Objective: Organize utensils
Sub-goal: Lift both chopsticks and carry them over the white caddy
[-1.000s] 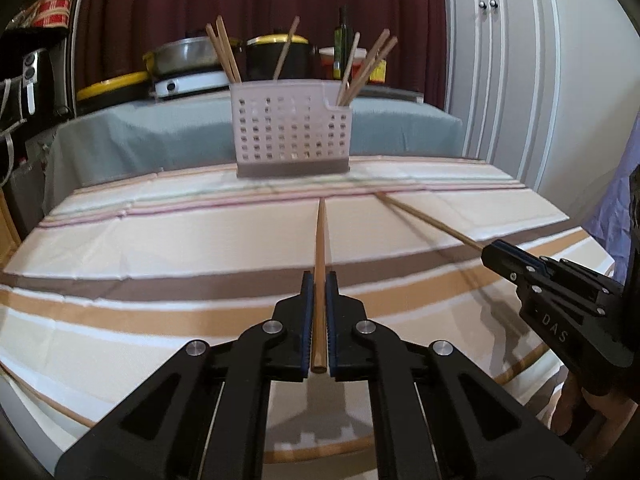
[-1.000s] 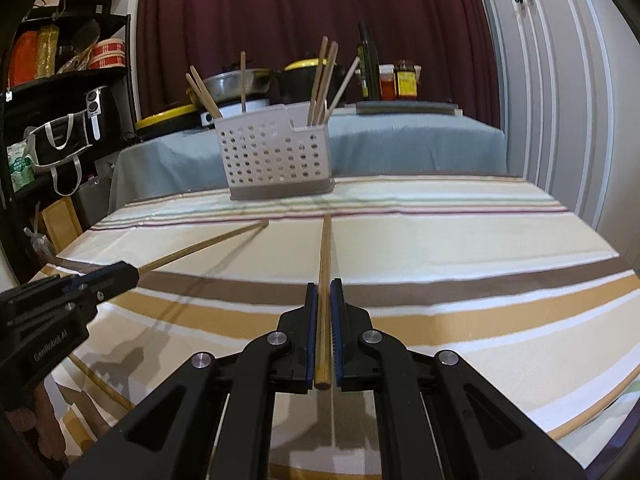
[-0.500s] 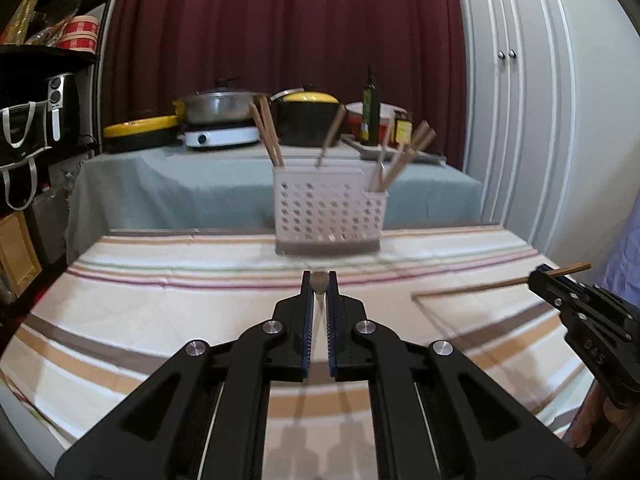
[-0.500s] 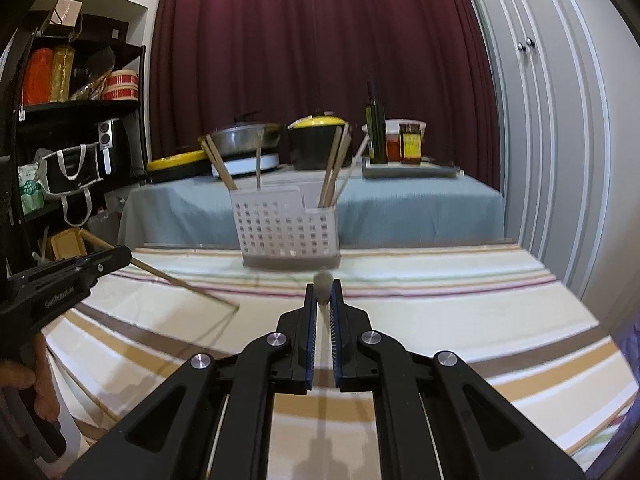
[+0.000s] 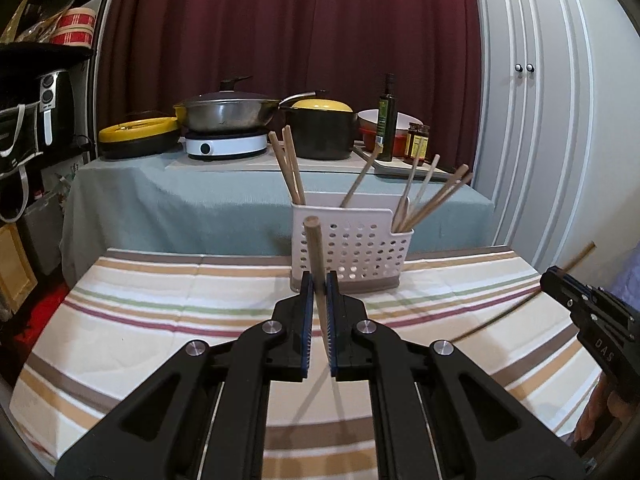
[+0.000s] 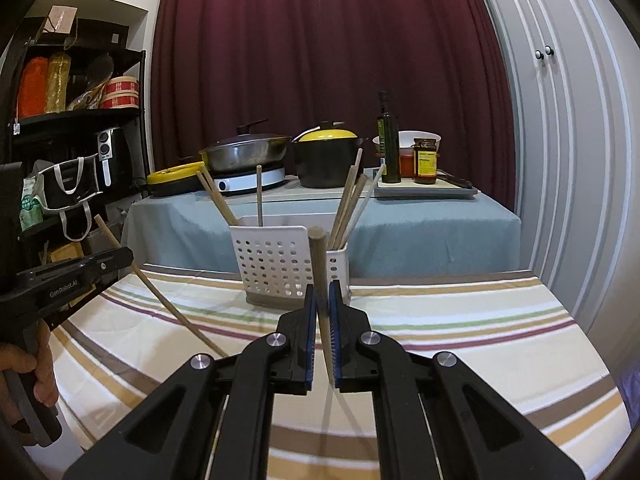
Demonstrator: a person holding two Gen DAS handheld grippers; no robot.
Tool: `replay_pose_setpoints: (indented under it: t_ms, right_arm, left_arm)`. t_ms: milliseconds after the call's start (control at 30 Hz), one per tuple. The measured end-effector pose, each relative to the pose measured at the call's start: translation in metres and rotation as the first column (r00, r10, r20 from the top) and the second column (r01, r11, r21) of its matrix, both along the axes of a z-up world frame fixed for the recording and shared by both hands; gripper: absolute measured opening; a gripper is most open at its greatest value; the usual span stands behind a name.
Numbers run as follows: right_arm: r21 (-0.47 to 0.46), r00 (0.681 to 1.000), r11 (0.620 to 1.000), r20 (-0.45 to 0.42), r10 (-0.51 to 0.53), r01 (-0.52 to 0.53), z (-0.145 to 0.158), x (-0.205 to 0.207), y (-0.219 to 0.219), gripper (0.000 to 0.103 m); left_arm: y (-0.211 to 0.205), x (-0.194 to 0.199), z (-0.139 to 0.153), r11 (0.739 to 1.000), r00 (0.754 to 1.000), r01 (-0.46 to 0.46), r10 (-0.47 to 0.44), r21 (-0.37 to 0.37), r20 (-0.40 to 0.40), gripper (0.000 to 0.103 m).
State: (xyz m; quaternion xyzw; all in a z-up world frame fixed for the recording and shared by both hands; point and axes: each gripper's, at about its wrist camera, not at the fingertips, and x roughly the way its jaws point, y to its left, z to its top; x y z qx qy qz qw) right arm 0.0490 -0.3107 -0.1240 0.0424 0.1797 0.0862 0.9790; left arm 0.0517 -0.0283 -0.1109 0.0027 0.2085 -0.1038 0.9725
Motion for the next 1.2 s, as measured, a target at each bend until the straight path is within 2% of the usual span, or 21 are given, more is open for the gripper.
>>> replay_pose_setpoints:
  t_ms: [167,233,500,933,1200]
  right_arm:
    - [-0.005,1.0,1.0,0.0,0.006,-0.006,0.003,0.02,0.003,0.006]
    - [-0.002,1.0,1.0,-0.002,0.013,-0.013,0.004,0.026,0.005,0.002]
    - [-0.008,1.0,1.0,-0.012,0.027,-0.027,0.002,0.034,0.013,0.001]
    - [-0.011,0.99,1.0,-0.138,-0.013,0.012,-0.041,0.013,-0.014,0.001]
    - [0.002,0.997,1.0,-0.078,-0.01,0.01,-0.032,0.009,-0.012,0.001]
  left_arm:
    - [0.001,0.02,0.002,1.0,1.0,-0.016,0.016,0.004,0.011,0.008]
    - [0.003,0.027,0.003,1.0,1.0,-0.017,0.017,-0.005,0.01,0.008]
    - [0.004,0.042,0.004,1.0,1.0,-0.007,0.007,-0.008,0.014,0.008]
    - [0.005,0.042,0.003,1.0,1.0,-0.017,0.017,-0.01,0.018,0.008]
    - [0.005,0.042,0.003,1.0,1.0,-0.024,0.025,-0.005,0.02,0.008]
